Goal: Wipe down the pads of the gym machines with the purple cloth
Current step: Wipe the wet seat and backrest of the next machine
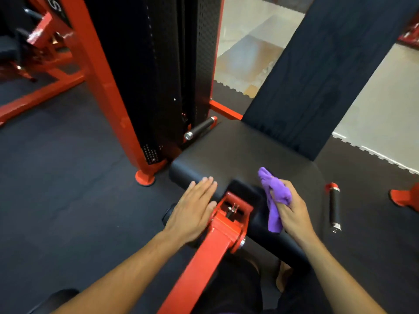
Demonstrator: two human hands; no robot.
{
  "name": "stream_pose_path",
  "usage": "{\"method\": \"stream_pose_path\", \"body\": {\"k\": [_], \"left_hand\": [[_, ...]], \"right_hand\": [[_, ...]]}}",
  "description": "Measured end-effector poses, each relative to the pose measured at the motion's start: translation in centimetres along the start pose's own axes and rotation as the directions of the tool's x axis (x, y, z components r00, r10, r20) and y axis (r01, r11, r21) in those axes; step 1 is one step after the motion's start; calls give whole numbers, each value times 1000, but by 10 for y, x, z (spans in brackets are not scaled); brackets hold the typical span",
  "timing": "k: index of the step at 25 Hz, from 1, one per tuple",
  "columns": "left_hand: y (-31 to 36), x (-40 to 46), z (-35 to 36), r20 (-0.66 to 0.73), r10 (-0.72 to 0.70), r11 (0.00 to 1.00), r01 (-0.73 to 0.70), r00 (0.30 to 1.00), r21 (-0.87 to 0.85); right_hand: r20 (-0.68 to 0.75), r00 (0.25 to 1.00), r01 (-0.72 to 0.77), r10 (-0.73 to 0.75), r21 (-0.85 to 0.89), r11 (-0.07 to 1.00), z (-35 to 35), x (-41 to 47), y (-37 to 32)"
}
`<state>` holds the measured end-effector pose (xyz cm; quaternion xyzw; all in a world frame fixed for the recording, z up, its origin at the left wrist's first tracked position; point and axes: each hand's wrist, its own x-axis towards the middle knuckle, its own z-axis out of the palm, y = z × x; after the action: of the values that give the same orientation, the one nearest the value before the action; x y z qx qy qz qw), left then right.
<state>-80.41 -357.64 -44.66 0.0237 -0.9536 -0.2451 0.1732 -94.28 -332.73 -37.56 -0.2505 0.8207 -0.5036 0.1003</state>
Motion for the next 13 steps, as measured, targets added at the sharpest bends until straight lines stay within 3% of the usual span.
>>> {"method": "stream_pose_path", "body": {"k": [2,6,11,13], "left_hand": [[-29,18,-9,9,-47,996,46,999,73],[-81,49,-9,92,-12,975,-9,996,223],[-105,142,2,296,-49,968,-29,954,251],[-111,154,15,301,-74,957,-17,951,290]], "right_hand": [[39,999,4,-3,-12,1000,5,7,-7],[219,976,46,-6,-175,984,5,65,-24],[409,908,149,87,-510,847,-5,220,-40],[435,892,178,125,-590,788,9,292,-38]]}}
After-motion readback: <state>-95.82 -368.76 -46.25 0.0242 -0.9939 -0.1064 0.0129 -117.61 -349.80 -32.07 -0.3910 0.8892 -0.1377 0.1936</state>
